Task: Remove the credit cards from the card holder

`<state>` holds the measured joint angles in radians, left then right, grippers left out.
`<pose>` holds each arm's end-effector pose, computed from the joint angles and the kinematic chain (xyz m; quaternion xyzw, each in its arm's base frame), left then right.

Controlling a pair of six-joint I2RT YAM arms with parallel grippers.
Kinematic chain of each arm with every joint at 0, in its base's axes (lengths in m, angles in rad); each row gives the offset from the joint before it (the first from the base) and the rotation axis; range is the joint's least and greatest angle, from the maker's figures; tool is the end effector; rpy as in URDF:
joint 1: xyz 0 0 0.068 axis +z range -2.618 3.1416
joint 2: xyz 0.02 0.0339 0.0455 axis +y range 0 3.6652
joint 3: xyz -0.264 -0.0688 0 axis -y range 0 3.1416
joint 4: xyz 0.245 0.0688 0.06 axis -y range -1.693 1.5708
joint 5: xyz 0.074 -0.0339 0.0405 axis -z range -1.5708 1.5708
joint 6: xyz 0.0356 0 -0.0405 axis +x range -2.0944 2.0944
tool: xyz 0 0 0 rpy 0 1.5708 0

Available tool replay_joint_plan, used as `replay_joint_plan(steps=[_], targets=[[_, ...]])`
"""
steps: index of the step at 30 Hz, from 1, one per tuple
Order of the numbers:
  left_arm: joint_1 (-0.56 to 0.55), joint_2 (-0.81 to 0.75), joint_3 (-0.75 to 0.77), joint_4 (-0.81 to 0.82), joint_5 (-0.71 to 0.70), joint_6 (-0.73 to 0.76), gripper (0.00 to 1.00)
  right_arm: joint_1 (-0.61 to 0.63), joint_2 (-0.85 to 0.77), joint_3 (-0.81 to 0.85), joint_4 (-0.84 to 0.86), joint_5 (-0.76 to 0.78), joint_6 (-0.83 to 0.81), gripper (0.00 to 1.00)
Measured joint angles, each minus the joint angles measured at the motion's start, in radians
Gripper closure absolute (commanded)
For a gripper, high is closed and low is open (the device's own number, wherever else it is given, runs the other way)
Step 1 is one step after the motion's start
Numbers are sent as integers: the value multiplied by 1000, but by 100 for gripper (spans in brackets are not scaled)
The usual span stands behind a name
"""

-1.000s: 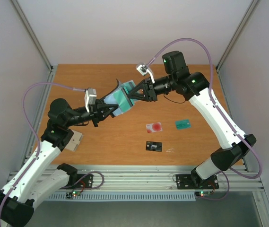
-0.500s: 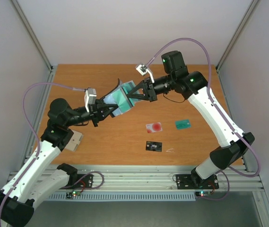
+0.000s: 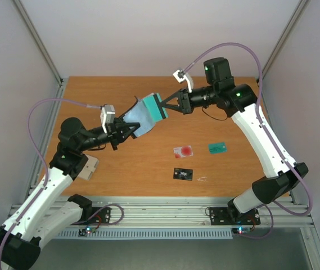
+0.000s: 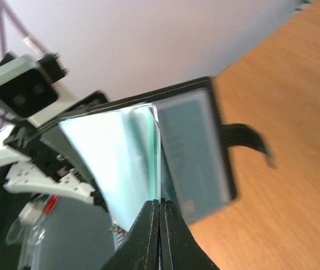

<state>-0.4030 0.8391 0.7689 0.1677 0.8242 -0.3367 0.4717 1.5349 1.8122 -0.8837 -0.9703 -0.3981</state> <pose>0.1645 -0.0985 0.3622 0.3169 0.6054 -0.4962 0.5356 0.2602 0.1657 0.4485 -0.5263 0.6197 0.4280 0.3947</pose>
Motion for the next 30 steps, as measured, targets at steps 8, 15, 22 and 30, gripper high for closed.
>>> replay_joint_plan(steps=[8,15,22,30], targets=[[0,-7,-17,-110,-202,60,100,-27,-10,15,-84,253,125,99],[0,-10,-34,-245,-495,148,100,-101,-16,111,-351,750,377,99],[0,-27,-70,-266,-581,188,100,-179,-59,-109,-525,1082,615,99],[0,-68,-89,-264,-582,188,100,-272,-11,-243,-647,1197,932,99]])
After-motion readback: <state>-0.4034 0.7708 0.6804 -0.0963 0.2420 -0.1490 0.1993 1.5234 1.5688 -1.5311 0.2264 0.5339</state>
